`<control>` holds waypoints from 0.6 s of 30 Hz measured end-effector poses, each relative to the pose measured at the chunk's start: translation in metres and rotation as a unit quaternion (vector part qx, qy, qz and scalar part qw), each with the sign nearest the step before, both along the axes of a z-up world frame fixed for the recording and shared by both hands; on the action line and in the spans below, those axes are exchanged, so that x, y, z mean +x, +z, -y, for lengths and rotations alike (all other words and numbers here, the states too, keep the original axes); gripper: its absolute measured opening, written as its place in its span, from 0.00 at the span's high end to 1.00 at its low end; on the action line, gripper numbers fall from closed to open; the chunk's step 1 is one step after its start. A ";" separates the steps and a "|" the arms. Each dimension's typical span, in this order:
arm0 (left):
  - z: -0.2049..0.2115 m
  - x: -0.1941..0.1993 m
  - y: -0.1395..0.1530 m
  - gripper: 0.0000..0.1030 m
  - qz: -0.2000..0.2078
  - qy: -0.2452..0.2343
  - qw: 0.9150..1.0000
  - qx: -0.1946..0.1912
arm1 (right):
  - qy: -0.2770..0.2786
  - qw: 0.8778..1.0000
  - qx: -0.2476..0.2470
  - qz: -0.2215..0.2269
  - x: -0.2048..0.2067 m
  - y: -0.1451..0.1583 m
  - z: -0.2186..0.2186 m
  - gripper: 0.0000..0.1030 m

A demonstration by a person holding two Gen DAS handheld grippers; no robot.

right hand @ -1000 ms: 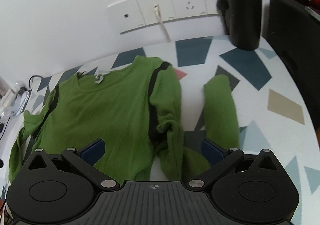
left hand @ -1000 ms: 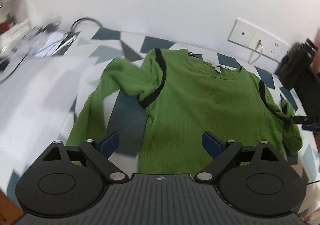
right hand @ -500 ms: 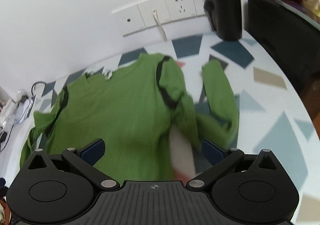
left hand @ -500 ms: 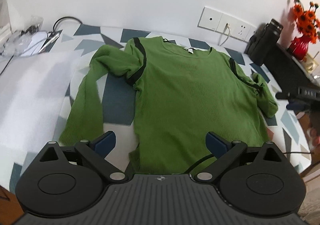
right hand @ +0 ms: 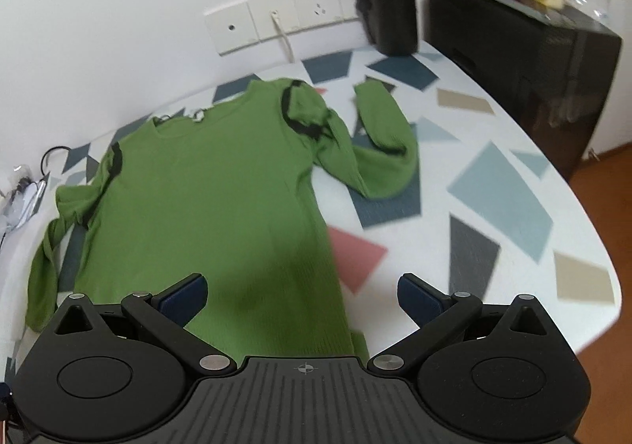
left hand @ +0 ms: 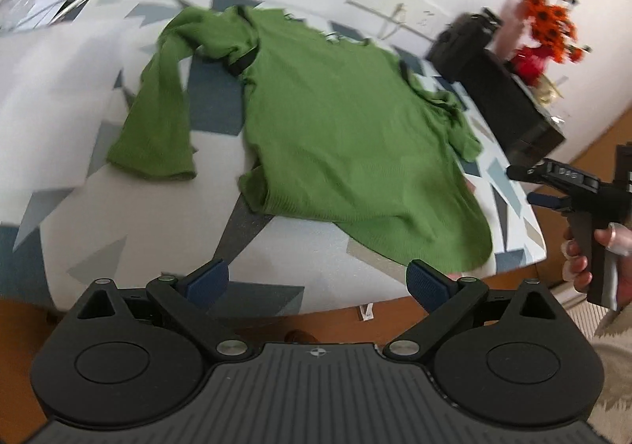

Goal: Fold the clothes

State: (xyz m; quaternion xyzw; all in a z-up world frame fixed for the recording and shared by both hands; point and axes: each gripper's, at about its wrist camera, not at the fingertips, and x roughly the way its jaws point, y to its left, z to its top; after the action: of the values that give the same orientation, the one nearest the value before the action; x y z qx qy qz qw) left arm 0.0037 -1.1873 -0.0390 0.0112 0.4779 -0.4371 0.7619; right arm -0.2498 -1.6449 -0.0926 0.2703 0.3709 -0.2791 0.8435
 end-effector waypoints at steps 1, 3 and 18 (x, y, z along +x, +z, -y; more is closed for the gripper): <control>0.002 0.000 0.000 0.15 0.015 -0.010 1.000 -0.003 | -0.001 1.000 0.001 -0.002 -0.003 -0.003 -0.002 0.01; 0.011 0.002 -0.004 0.18 0.051 -0.032 0.998 0.003 | 0.006 1.000 -0.009 -0.013 -0.006 -0.012 -0.008 0.01; 0.075 0.010 -0.067 0.61 0.240 -0.174 0.951 0.091 | 0.068 0.994 -0.038 -0.071 0.009 -0.068 -0.027 0.01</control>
State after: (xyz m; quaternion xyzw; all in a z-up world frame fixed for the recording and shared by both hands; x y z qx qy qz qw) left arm 0.0135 -1.2625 -0.1063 0.2683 0.3091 -0.5021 0.7618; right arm -0.2411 -1.6180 -0.1611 0.1914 0.4364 -0.2538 0.8417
